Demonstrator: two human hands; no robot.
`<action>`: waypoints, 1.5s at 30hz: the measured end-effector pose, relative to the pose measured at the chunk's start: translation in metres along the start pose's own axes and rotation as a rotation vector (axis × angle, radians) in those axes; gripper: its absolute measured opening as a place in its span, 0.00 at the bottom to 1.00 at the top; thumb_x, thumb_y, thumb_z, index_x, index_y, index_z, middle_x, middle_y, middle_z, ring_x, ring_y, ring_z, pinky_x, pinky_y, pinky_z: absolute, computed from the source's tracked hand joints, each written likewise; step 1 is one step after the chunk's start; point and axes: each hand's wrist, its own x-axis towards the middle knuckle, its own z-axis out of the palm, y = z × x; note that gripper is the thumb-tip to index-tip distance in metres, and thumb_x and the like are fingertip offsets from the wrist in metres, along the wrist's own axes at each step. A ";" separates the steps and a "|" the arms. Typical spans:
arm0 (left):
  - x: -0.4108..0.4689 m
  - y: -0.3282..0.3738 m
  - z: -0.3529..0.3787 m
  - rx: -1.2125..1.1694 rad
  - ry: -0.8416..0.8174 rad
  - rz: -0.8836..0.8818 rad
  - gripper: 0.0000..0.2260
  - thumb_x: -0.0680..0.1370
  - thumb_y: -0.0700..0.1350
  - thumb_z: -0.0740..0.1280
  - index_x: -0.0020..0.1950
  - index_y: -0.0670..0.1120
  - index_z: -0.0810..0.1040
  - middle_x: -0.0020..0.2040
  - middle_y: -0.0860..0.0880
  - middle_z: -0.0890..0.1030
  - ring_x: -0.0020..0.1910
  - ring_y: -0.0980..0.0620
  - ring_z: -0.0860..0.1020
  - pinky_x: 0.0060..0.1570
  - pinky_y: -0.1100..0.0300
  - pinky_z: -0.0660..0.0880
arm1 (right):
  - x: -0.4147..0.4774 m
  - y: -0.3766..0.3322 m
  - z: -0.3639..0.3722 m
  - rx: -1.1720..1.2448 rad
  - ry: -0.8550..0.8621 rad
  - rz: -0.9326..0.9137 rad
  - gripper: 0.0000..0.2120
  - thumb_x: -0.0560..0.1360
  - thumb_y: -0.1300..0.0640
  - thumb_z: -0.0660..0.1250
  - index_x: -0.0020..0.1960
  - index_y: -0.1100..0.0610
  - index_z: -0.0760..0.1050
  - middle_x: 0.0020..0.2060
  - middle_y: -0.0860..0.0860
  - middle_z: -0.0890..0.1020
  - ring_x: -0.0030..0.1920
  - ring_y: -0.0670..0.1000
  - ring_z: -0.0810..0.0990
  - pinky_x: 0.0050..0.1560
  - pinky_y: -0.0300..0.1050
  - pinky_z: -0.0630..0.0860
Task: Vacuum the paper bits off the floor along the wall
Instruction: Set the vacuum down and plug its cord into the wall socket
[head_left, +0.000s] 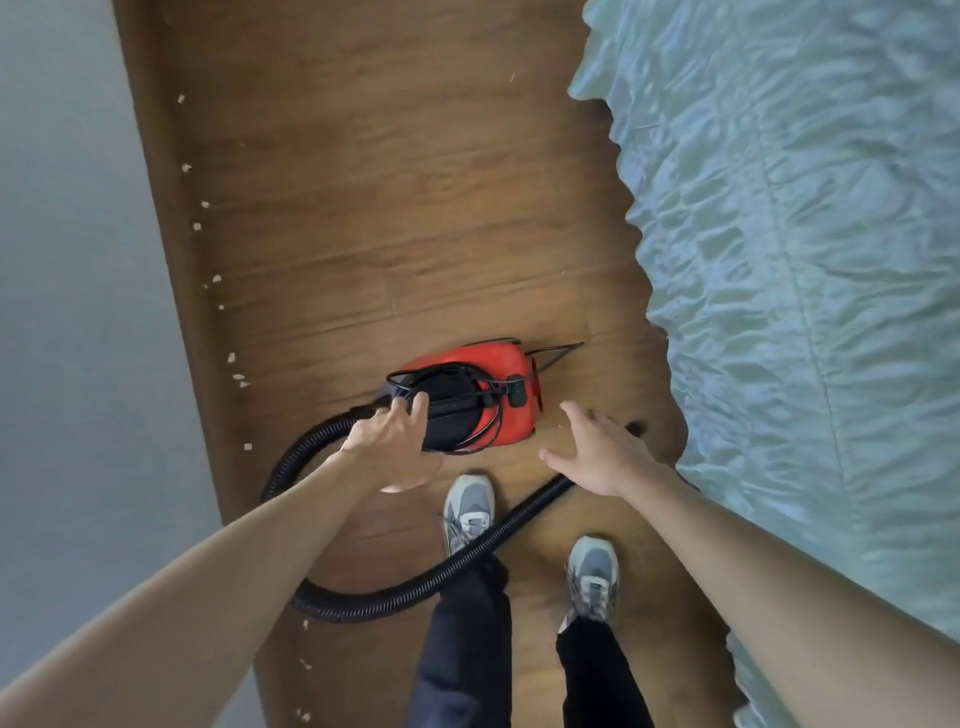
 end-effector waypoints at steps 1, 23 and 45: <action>0.006 0.001 0.005 0.007 -0.010 0.005 0.34 0.77 0.57 0.62 0.77 0.44 0.52 0.68 0.41 0.68 0.65 0.40 0.71 0.57 0.45 0.74 | 0.006 0.002 0.008 0.017 -0.013 0.001 0.37 0.77 0.36 0.60 0.77 0.54 0.54 0.71 0.56 0.69 0.68 0.58 0.70 0.58 0.57 0.75; 0.084 -0.010 0.048 0.277 0.369 0.120 0.10 0.71 0.40 0.71 0.50 0.40 0.78 0.54 0.37 0.73 0.50 0.38 0.73 0.46 0.46 0.74 | 0.115 -0.052 0.069 0.873 0.110 0.233 0.19 0.81 0.45 0.60 0.52 0.63 0.76 0.49 0.58 0.79 0.50 0.58 0.76 0.51 0.48 0.71; 0.059 -0.001 0.056 0.158 0.167 0.268 0.20 0.73 0.31 0.69 0.60 0.46 0.67 0.55 0.50 0.71 0.50 0.49 0.76 0.41 0.55 0.75 | 0.115 -0.069 0.065 1.385 0.243 0.492 0.12 0.75 0.61 0.70 0.34 0.56 0.74 0.36 0.55 0.81 0.41 0.58 0.81 0.53 0.61 0.80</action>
